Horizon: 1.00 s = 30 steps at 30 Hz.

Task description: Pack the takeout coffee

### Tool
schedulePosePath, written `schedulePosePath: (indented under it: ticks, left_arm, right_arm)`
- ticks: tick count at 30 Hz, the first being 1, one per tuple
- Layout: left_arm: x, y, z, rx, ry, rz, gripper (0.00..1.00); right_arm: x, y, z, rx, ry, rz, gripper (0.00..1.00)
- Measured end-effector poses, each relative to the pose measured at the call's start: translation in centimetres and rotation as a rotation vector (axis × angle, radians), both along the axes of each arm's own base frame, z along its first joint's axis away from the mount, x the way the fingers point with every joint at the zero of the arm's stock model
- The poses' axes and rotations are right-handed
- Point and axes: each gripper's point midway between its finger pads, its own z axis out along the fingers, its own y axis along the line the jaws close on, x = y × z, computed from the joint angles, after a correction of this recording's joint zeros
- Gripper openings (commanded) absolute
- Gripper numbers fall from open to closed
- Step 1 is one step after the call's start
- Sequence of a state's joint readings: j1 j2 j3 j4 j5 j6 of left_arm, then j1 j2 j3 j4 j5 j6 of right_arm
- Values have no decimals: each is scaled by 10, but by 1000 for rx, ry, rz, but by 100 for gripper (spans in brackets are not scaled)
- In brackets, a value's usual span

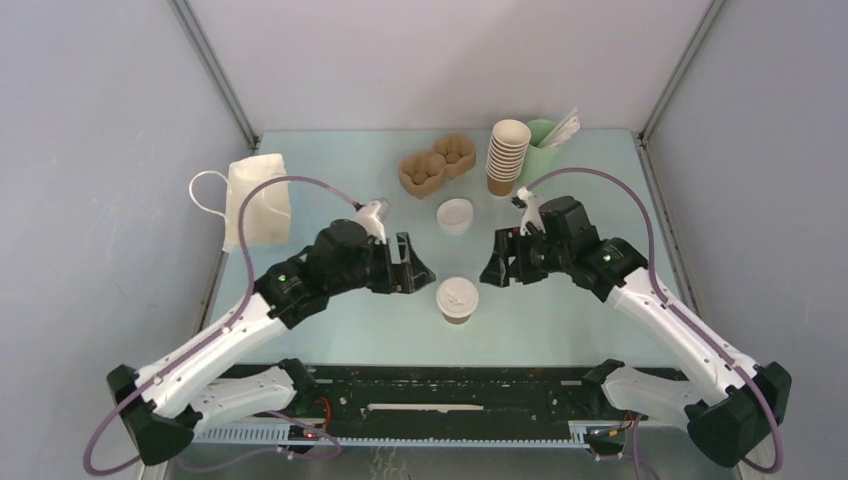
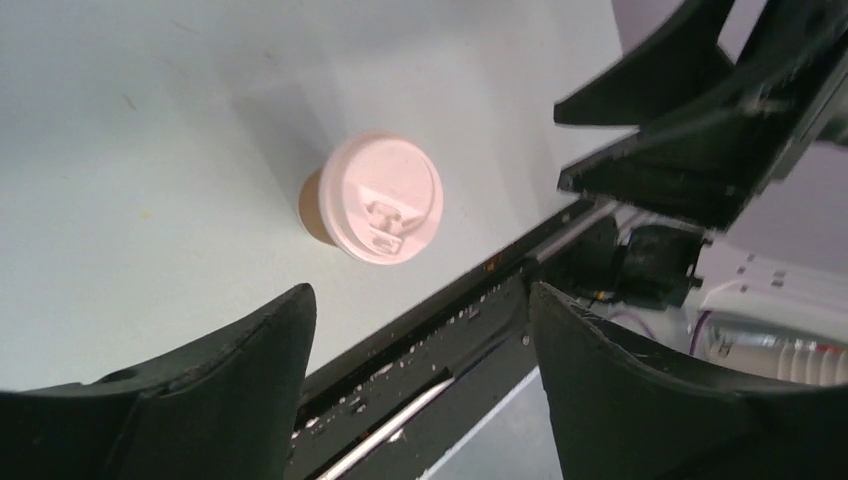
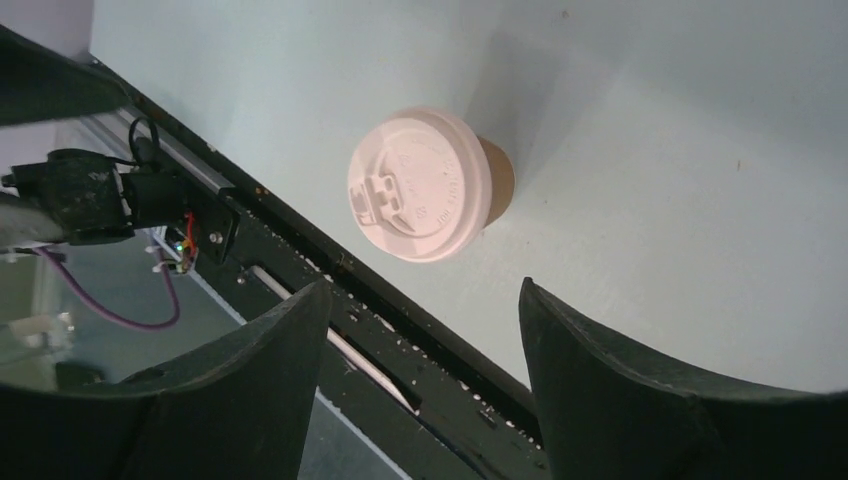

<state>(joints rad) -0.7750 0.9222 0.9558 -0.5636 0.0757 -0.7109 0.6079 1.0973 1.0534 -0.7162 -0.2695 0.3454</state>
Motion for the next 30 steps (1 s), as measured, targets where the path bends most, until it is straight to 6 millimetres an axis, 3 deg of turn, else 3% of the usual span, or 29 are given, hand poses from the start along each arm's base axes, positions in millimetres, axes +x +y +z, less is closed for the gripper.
schedulePosePath:
  ticks: [6, 10, 16, 20, 26, 30]
  left_arm:
    - [-11, -38, -33, -3, 104, -63, 66]
    - [-11, -41, -70, -62, 216, -25, 57]
    - [-10, -47, -113, -120, 354, 26, 43]
    - [-10, -47, -119, -159, 365, 57, 37]
    - [-11, -37, -125, -196, 358, 110, 49]
    - [-9, -33, -115, -229, 324, 128, 45]
  right_arm:
    - [-5, -16, -32, 148, 111, -21, 57]
    - [-11, -16, -57, 236, 227, -7, 52]
    - [-3, -8, -66, 343, 302, 40, 43]
    - [6, -5, -67, 400, 317, 50, 43]
    - [11, 2, -75, 442, 351, 66, 42]
    - [13, 5, -79, 455, 368, 75, 42]
